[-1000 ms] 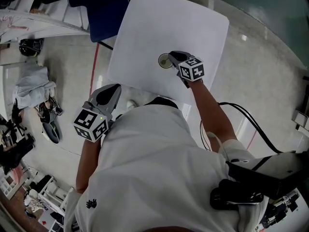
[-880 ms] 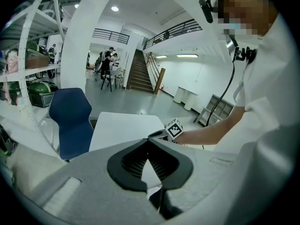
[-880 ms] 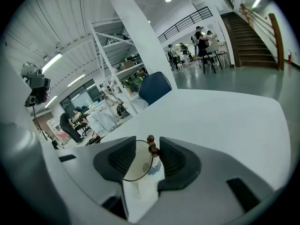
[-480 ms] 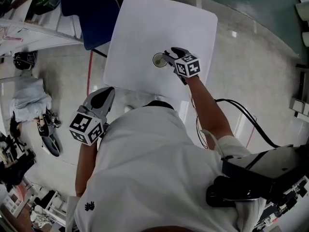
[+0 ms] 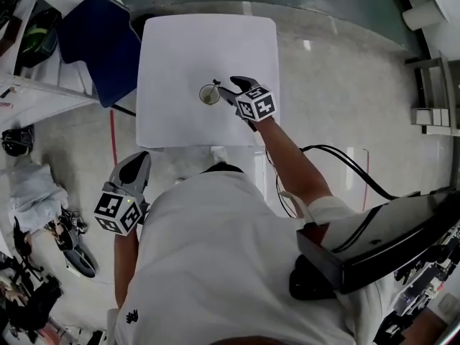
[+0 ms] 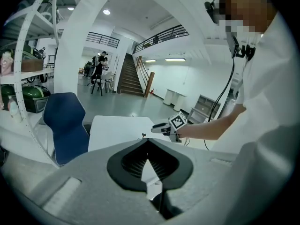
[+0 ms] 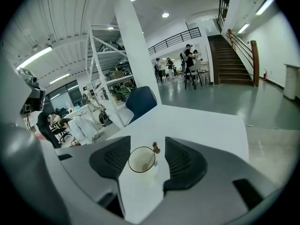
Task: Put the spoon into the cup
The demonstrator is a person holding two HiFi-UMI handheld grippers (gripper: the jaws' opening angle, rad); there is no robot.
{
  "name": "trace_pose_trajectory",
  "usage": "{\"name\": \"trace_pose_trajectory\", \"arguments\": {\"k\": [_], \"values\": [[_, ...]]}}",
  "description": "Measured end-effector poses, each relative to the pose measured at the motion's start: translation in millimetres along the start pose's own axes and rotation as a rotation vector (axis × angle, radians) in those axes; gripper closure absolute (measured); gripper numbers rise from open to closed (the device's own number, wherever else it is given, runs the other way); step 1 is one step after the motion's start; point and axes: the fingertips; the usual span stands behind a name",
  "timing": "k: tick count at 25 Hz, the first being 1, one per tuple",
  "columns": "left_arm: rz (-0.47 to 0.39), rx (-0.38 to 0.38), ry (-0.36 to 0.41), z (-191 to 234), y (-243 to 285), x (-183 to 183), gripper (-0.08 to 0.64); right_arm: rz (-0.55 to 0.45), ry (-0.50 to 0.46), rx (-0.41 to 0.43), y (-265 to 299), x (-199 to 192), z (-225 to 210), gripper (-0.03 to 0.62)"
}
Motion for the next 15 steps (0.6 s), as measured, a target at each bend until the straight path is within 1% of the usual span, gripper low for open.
{"name": "trace_pose_trajectory", "arguments": {"k": [2,6,10,12,15], "values": [[-0.014,-0.014,0.002,-2,-7,-3,0.552,-0.016,-0.007,-0.016,-10,4,11,0.359],[-0.03,-0.04,-0.002,-7,-23,-13,0.552,-0.049,-0.043,-0.055,-35,11,37,0.398],[-0.041,-0.063,-0.008,-14,-38,-25,0.552,-0.054,-0.127,-0.086,-62,15,66,0.453],[-0.049,-0.071,-0.008,-16,-47,-30,0.552,-0.05,-0.163,-0.08,-72,11,87,0.474],[-0.068,-0.074,-0.009,-14,-64,-37,0.552,-0.039,-0.175,-0.052,-79,3,121,0.508]]}}
Point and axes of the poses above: the fingertips, and each gripper's own axes: y forward along the fingers, z to its left, x out of its top, and after that the axes turned 4 degrees about -z, right-handed
